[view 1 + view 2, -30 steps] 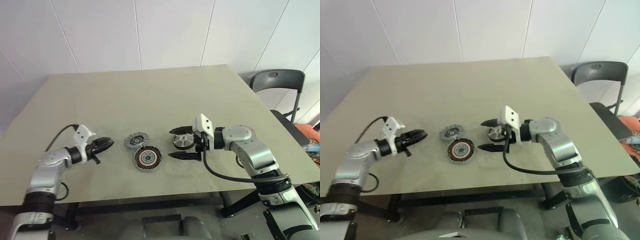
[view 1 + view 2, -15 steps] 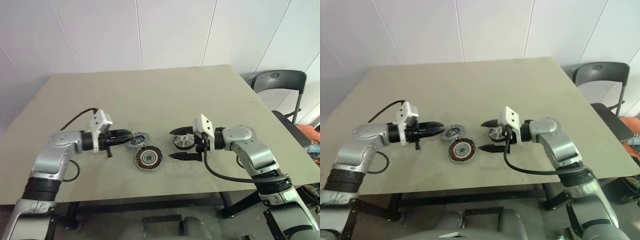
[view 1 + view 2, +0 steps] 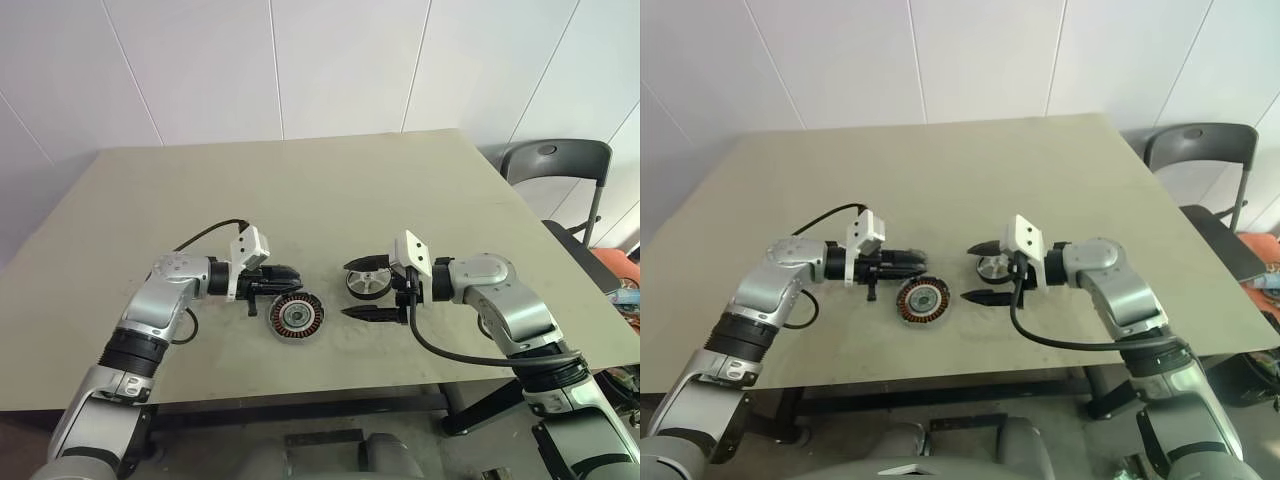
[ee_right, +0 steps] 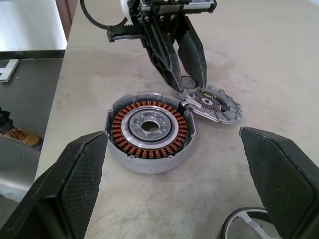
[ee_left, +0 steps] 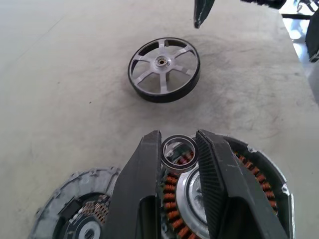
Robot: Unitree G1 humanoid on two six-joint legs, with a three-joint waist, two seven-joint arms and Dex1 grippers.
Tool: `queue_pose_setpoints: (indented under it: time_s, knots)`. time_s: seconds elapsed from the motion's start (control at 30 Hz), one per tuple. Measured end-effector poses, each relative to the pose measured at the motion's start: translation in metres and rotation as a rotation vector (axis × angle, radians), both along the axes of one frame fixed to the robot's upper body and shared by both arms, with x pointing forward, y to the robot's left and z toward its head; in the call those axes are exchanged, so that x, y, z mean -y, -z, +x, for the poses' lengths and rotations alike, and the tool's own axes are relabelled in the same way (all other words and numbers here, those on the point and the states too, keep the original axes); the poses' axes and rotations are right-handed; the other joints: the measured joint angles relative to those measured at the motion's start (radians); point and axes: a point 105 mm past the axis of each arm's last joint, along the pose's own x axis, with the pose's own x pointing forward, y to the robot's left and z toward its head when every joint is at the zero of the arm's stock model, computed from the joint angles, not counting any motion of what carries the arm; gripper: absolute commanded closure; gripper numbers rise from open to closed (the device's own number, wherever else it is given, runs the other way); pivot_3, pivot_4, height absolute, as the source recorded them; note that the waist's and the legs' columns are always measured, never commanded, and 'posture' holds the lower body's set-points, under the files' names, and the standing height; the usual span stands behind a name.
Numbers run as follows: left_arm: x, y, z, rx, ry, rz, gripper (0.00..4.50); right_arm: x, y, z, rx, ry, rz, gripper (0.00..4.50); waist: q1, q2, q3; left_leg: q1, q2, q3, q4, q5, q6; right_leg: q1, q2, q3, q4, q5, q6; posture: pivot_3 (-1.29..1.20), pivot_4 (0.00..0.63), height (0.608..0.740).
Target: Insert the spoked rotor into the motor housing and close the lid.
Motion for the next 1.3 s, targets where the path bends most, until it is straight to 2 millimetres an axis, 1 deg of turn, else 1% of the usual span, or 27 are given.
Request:
queue_pose_setpoints:
  time_s: [0.2,0.37,0.57,0.73,0.83,1.3]
  knots:
    - [0.012,0.013,-0.013,-0.021,0.045,-0.003,3.82,0.000,0.000,0.000,0.002,0.005,0.001,0.00,0.000,0.000,0.000,0.000,0.000,0.000,0.000,0.000,0.000,0.000,0.000,0.000,0.000,0.000,0.000,0.00,0.000,0.740]
    - [0.015,0.017,-0.019,-0.020,0.053,0.002,3.82,0.000,0.000,0.000,0.002,0.004,0.001,0.00,-0.001,0.000,0.000,0.000,0.000,0.000,0.000,0.000,0.000,0.000,0.000,0.000,0.000,0.000,0.000,0.00,0.000,0.740]
    - [0.014,0.018,-0.022,-0.010,0.042,0.000,3.82,0.000,0.000,0.000,0.002,0.004,0.001,0.00,0.000,0.000,0.000,0.000,0.000,0.000,0.000,0.000,0.000,0.000,0.000,0.000,0.000,0.000,0.000,0.00,0.000,0.740]
    - [0.008,0.024,-0.029,-0.025,0.037,0.016,3.82,0.000,0.000,0.000,0.002,0.004,0.001,0.00,0.000,0.000,0.000,0.000,0.000,0.000,0.000,0.000,0.000,0.000,0.000,0.000,0.000,0.000,0.000,0.00,0.000,0.740]
    - [0.007,0.024,-0.031,-0.025,0.037,0.019,3.82,0.000,0.000,0.000,0.002,0.004,0.001,0.00,0.000,0.000,0.000,0.000,0.000,0.000,0.001,0.000,0.000,0.001,0.000,0.000,0.000,0.000,0.000,0.00,0.000,0.740]
    - [0.005,0.024,-0.030,-0.022,0.018,0.017,3.82,0.000,0.000,0.000,0.000,0.003,0.000,0.00,0.000,0.000,0.000,0.001,0.000,0.000,0.001,0.000,0.000,0.001,0.000,0.000,0.000,0.000,0.000,0.00,0.000,0.740]
